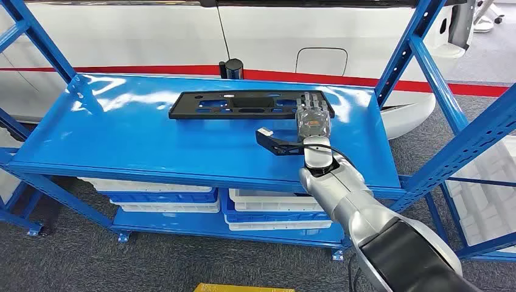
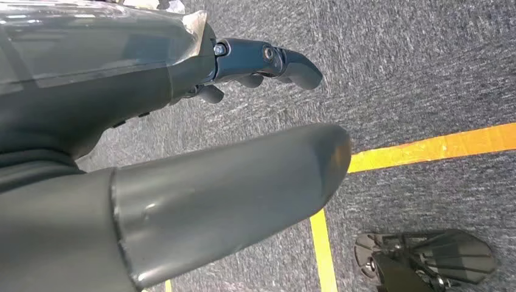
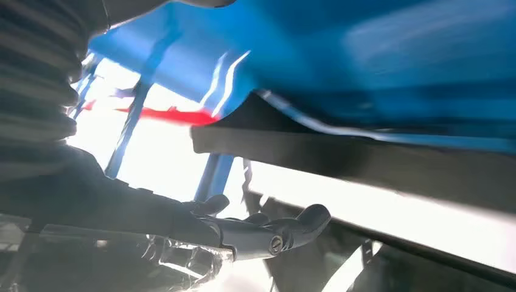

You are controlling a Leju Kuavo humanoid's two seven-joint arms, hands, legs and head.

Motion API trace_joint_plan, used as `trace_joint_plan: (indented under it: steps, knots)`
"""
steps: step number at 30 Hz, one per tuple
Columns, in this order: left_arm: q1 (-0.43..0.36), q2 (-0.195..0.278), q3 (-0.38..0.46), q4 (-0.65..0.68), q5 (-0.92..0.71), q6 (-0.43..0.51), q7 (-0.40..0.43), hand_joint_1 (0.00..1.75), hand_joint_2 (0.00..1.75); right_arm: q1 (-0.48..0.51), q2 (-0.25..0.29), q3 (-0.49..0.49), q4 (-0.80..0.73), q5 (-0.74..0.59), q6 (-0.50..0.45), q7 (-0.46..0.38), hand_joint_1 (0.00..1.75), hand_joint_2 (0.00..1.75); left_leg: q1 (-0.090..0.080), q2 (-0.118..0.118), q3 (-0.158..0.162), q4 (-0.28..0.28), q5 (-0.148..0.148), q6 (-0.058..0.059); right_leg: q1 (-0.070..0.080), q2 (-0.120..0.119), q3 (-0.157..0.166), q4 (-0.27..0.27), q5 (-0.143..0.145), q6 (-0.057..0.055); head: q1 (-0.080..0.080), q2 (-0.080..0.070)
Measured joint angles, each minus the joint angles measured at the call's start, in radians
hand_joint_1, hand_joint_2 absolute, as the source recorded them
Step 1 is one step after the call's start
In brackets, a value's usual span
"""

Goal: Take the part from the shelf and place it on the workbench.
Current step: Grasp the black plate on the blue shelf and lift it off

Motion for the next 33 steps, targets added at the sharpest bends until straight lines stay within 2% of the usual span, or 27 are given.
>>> trace_joint_plan:
  steps: [8,14,20,27,33]
  knots:
    - [-0.014,0.0,-0.018,0.0,-0.032,0.007,0.005,0.0,0.0,-0.006,-0.128,-0.058,0.009,0.009,-0.033,-0.042,0.0,1.75,-0.001,0.0,0.002,0.0,-0.001,0.002,-0.001,0.0,0.004,0.0,0.0,0.0,0.001,0.0]
    - [-0.026,-0.004,-0.019,0.0,-0.037,0.008,-0.005,0.0,0.0,-0.014,-0.142,-0.095,0.009,0.053,-0.038,-0.065,0.0,1.75,-0.002,0.001,0.003,0.0,-0.001,0.002,-0.001,0.002,0.004,0.0,0.0,0.001,0.0,0.0]
    - [-0.027,-0.009,-0.019,0.0,-0.037,0.01,-0.013,0.0,0.0,-0.019,-0.124,-0.11,0.008,0.095,-0.081,-0.104,0.0,1.75,-0.001,0.002,0.002,0.0,-0.002,0.002,0.0,0.002,0.004,0.0,0.0,0.0,0.0,0.0]
    - [-0.024,-0.016,-0.019,0.0,-0.037,0.024,-0.011,0.0,0.0,-0.019,-0.039,-0.119,-0.004,0.15,-0.185,-0.111,0.0,1.75,0.001,0.004,0.002,0.0,-0.002,0.002,0.001,0.003,0.003,0.0,0.0,0.0,0.0,0.0]
    - [-0.024,-0.031,-0.025,0.0,-0.068,0.011,0.003,0.0,0.0,-0.015,0.009,-0.131,-0.023,0.192,-0.213,-0.11,0.0,1.75,0.001,0.004,0.002,0.0,-0.002,0.002,0.001,0.003,0.003,0.0,0.0,0.0,0.0,0.0]
